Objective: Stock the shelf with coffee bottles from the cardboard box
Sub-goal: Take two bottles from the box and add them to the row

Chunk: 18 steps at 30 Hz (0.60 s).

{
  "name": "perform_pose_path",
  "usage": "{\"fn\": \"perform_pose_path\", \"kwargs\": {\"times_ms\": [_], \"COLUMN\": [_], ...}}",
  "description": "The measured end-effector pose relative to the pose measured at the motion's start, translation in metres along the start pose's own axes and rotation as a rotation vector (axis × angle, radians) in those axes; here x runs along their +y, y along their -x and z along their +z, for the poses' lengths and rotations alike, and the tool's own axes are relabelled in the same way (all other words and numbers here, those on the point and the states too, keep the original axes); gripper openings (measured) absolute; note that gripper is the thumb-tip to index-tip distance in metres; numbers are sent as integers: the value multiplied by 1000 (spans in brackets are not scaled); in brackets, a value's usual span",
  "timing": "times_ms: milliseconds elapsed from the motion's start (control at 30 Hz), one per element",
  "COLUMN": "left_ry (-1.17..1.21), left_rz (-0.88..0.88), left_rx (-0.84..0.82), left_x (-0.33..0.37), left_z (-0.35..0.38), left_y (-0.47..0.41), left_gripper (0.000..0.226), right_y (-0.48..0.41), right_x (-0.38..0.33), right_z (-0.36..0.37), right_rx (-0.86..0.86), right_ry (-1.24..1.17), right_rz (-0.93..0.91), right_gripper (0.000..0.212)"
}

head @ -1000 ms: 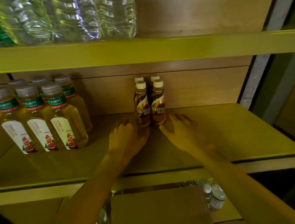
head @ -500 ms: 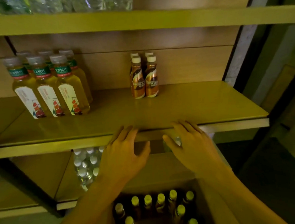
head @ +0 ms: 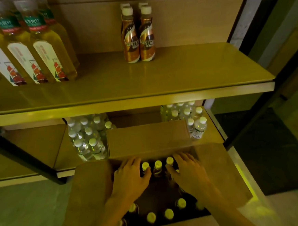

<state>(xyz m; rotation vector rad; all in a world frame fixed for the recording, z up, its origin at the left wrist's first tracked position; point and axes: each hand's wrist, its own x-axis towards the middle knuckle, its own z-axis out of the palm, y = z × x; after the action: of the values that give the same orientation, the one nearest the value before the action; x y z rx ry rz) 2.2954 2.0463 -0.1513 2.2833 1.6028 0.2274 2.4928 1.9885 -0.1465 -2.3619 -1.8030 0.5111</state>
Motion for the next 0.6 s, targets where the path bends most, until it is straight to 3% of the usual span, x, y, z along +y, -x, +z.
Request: {"fn": "perform_pose_path", "kwargs": {"times_ms": [333, 600], "left_ry": [-45, 69], "left_rz": [-99, -383], "left_rx": [-264, -364], "left_x": [-20, -29], "left_z": [88, 122], "left_y": [-15, -49], "left_gripper": [54, 50], "right_y": [-17, -43], "right_x": [38, 64], "right_z": [79, 110], "right_rx": [-230, -315], "right_ry": [-68, -328], "right_rz": [146, 391], "right_gripper": [39, 58]}}
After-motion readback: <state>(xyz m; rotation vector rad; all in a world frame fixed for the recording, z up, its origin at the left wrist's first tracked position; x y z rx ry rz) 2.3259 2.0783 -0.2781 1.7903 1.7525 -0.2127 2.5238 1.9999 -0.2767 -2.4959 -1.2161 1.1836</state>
